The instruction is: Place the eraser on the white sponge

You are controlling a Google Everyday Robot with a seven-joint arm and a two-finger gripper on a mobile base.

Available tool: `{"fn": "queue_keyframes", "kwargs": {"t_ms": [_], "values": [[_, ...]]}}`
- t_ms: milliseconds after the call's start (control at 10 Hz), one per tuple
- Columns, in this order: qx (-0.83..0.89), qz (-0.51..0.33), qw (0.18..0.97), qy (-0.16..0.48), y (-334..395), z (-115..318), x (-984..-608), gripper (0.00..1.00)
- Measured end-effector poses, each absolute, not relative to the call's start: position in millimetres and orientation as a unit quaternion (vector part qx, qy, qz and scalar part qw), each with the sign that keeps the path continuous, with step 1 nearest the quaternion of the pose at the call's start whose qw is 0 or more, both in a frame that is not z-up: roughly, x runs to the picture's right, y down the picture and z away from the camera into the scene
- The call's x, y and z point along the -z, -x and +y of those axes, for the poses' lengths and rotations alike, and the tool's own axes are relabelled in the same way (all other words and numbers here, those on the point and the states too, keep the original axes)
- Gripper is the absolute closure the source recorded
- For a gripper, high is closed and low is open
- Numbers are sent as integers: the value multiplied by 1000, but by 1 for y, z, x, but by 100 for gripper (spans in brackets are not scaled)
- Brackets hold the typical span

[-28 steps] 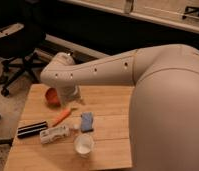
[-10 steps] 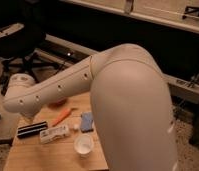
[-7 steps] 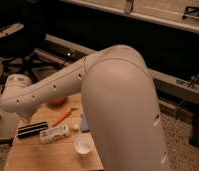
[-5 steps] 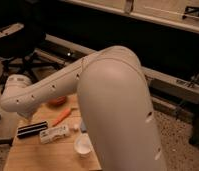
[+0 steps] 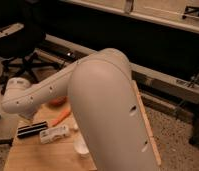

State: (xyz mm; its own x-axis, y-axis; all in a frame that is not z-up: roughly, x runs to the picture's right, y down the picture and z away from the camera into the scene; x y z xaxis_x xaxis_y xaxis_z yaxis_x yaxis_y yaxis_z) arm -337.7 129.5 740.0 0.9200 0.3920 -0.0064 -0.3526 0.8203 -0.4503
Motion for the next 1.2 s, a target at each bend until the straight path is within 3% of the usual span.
{"fn": "queue_keyframes", "kwargs": {"t_ms": [1200], "values": [[-87, -25, 953, 290, 360, 172, -785, 35]]}}
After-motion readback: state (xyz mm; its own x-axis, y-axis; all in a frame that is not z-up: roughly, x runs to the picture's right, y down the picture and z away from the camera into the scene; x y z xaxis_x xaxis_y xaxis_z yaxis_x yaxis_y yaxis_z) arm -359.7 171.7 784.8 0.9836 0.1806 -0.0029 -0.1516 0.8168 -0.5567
